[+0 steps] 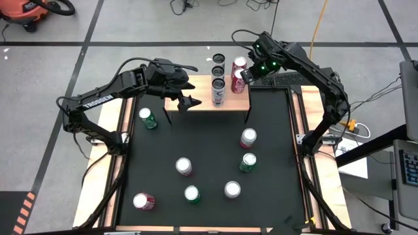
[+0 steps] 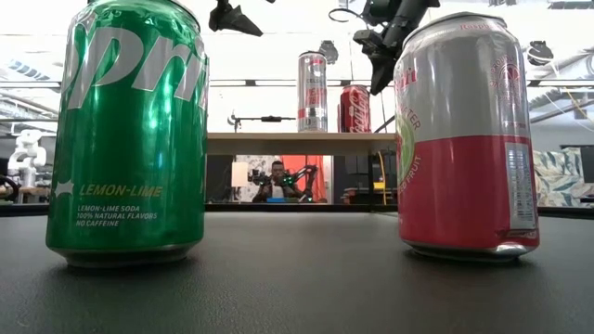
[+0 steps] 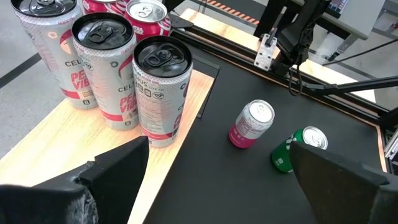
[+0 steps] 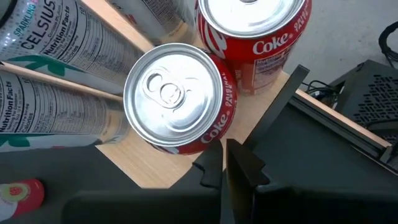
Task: Place canned beverage on shelf
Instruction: Adjust the red soda cans on the shelf, then put the red soda can aligned with the other red soda cans on the shelf
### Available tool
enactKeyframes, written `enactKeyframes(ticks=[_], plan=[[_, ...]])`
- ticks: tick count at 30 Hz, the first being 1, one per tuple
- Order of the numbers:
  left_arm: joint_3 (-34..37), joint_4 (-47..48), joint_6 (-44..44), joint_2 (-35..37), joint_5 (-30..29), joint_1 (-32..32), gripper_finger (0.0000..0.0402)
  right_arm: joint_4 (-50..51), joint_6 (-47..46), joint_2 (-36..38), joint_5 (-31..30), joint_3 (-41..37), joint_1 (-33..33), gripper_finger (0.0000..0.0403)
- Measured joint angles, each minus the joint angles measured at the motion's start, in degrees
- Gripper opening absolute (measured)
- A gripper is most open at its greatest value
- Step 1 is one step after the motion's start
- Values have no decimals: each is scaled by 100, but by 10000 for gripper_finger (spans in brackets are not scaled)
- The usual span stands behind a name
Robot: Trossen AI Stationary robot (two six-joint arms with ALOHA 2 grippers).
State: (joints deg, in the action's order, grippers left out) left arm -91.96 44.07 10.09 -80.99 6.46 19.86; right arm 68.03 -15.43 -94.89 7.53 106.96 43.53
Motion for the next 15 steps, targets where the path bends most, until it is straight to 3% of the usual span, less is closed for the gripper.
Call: enactKeyframes(ticks=[8,15], plan=[[0,11,-3,0,49,2,386,780,-64,384,13,252,-128,0],[2,60,-117,0,184,1,386,1724,-545,1102,78,334,-928,0]])
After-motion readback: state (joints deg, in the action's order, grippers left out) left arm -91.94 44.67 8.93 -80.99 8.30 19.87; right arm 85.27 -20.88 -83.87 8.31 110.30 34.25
